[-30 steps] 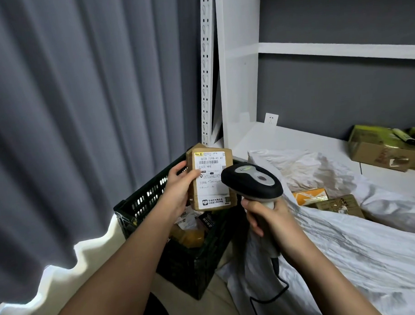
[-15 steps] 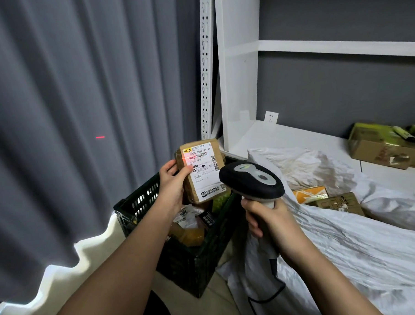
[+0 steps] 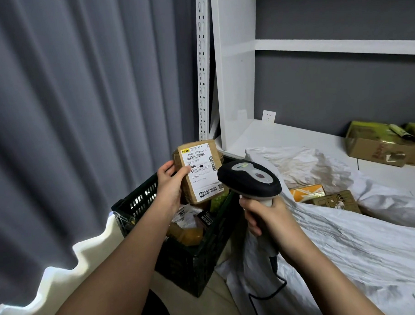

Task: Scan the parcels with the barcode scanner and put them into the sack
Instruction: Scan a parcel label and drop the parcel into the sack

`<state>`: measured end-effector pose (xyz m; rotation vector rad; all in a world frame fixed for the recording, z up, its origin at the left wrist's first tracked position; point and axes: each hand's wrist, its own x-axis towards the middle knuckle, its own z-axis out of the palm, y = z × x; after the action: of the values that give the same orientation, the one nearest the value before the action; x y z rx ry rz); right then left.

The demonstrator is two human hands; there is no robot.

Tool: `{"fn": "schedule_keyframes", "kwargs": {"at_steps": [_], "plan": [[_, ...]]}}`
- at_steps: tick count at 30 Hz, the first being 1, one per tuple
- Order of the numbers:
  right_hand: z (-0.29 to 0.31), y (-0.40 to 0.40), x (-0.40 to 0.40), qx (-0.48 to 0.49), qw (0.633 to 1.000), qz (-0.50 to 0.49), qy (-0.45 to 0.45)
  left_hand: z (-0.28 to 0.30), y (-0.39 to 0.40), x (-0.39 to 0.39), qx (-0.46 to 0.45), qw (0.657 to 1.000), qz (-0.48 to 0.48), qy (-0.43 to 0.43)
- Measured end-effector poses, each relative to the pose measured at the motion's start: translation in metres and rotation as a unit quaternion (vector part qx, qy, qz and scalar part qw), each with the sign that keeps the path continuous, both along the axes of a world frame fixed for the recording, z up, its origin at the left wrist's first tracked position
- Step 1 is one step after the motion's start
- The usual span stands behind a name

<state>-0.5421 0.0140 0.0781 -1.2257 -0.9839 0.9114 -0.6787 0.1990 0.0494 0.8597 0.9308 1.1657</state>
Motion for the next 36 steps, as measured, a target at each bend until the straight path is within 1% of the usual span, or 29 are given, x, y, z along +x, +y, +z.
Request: {"fn": "schedule_keyframes", "kwargs": {"at_steps": [3, 5, 9, 11, 13, 15, 18, 22, 25, 26, 28, 29, 31, 32, 33, 34, 36], "plan": [[0.004, -0.004, 0.005, 0.014, 1.000, -0.010, 0.002, 0.006, -0.007, 0.004, 0.006, 1.000, 0.003, 0.011], [0.011, -0.010, 0.013, 0.032, 0.999, -0.033, 0.021, 0.019, -0.014, 0.011, 0.030, 0.999, 0.006, 0.021], [0.030, -0.030, 0.042, 0.076, 0.984, -0.102, 0.122, 0.070, -0.028, 0.049, 0.137, 0.990, 0.018, 0.036], [0.041, -0.043, 0.067, 0.092, 0.974, -0.131, 0.159, 0.101, -0.036, 0.083, 0.210, 0.976, -0.008, 0.056], [0.050, -0.056, 0.092, 0.097, 0.965, -0.166, 0.180, 0.122, -0.046, 0.122, 0.296, 0.946, -0.059, 0.122], [0.055, -0.070, 0.116, 0.088, 0.955, -0.200, 0.200, 0.131, -0.060, 0.164, 0.360, 0.903, -0.108, 0.210], [0.056, -0.087, 0.140, 0.066, 0.946, -0.225, 0.225, 0.125, -0.077, 0.221, 0.419, 0.832, -0.116, 0.345], [0.050, -0.096, 0.153, 0.056, 0.937, -0.237, 0.249, 0.093, -0.076, 0.274, 0.459, 0.716, -0.121, 0.512], [0.044, -0.096, 0.160, 0.044, 0.942, -0.232, 0.238, 0.066, -0.071, 0.301, 0.451, 0.632, -0.108, 0.621], [0.042, -0.095, 0.162, 0.038, 0.945, -0.233, 0.228, 0.058, -0.069, 0.306, 0.434, 0.611, -0.116, 0.652], [0.040, -0.093, 0.163, 0.027, 0.947, -0.239, 0.214, 0.047, -0.065, 0.311, 0.379, 0.590, -0.154, 0.696], [0.040, -0.091, 0.164, 0.023, 0.946, -0.241, 0.214, 0.044, -0.064, 0.312, 0.357, 0.574, -0.180, 0.715], [0.040, -0.086, 0.164, 0.020, 0.945, -0.238, 0.223, 0.042, -0.058, 0.310, 0.335, 0.530, -0.242, 0.741], [0.040, -0.084, 0.163, 0.018, 0.945, -0.236, 0.226, 0.044, -0.056, 0.308, 0.332, 0.516, -0.271, 0.742], [0.040, -0.082, 0.161, 0.015, 0.945, -0.233, 0.230, 0.049, -0.052, 0.302, 0.336, 0.513, -0.285, 0.737], [0.041, -0.079, 0.159, 0.014, 0.945, -0.229, 0.232, 0.056, -0.048, 0.296, 0.351, 0.520, -0.285, 0.725], [0.041, -0.074, 0.150, 0.015, 0.949, -0.211, 0.233, 0.070, -0.036, 0.272, 0.387, 0.555, -0.252, 0.691]]}}
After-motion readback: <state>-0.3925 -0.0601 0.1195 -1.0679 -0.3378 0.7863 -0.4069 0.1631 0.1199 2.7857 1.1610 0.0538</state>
